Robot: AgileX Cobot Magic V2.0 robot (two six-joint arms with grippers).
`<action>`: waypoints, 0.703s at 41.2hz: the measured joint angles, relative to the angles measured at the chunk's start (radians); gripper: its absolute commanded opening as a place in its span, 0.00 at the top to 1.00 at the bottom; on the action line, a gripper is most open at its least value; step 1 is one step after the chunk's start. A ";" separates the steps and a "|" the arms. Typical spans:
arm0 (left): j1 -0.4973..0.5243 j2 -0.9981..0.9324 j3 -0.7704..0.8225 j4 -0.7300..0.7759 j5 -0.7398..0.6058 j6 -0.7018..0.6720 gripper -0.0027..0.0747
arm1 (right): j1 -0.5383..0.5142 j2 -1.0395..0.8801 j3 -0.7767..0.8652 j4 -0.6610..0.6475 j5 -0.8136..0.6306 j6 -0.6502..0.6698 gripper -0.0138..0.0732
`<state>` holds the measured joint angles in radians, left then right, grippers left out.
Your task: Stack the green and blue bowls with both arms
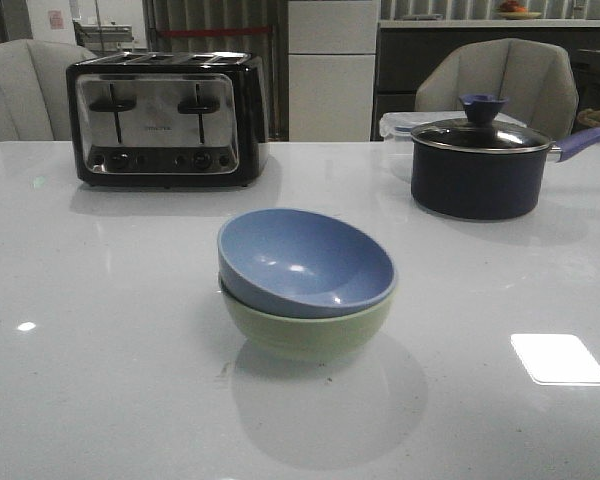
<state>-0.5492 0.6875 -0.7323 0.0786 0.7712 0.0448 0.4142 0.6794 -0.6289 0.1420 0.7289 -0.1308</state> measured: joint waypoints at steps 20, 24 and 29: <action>0.015 -0.026 0.010 -0.006 -0.006 0.000 0.85 | 0.000 -0.002 0.000 0.000 0.001 0.000 0.78; 0.082 -0.084 0.050 -0.006 -0.034 0.000 0.85 | 0.000 -0.002 0.000 0.000 0.001 0.000 0.78; 0.193 -0.209 0.163 -0.010 -0.169 0.000 0.85 | 0.000 -0.002 0.000 0.000 0.001 0.000 0.78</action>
<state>-0.3561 0.4783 -0.5691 0.0683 0.6020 0.0448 0.4142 0.6771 -0.6289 0.1420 0.7295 -0.1308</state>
